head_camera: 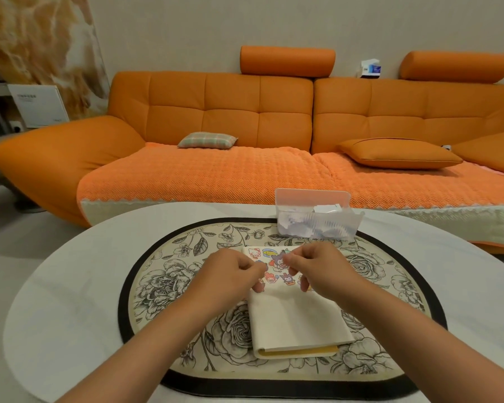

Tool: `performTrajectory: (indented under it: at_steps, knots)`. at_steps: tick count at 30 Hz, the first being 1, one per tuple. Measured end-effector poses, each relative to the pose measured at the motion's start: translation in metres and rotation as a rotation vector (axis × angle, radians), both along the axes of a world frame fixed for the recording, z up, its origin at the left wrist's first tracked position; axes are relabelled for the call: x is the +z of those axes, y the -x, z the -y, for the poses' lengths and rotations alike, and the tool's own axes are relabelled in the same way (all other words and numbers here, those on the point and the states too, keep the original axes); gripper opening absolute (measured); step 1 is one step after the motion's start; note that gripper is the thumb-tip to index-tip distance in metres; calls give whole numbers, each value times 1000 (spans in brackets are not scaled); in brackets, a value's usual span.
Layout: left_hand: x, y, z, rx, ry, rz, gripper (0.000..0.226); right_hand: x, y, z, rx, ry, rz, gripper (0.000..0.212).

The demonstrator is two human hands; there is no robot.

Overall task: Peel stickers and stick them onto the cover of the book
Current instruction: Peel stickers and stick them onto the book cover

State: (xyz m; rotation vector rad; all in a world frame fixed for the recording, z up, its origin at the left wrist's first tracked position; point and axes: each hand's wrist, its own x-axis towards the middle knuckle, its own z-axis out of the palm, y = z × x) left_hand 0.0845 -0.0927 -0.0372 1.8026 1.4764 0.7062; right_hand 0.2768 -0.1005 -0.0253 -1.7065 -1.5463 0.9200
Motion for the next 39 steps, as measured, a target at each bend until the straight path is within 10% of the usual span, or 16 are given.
performTrajectory:
  at_steps: [10,39]
  knots:
    - [-30,9,-18,-168,-392,-253,31,-16,2,-1,246,208,132,27]
    - [-49,4,-15,-228,-386,-298,49,-27,15,-1,162,-79,632,21]
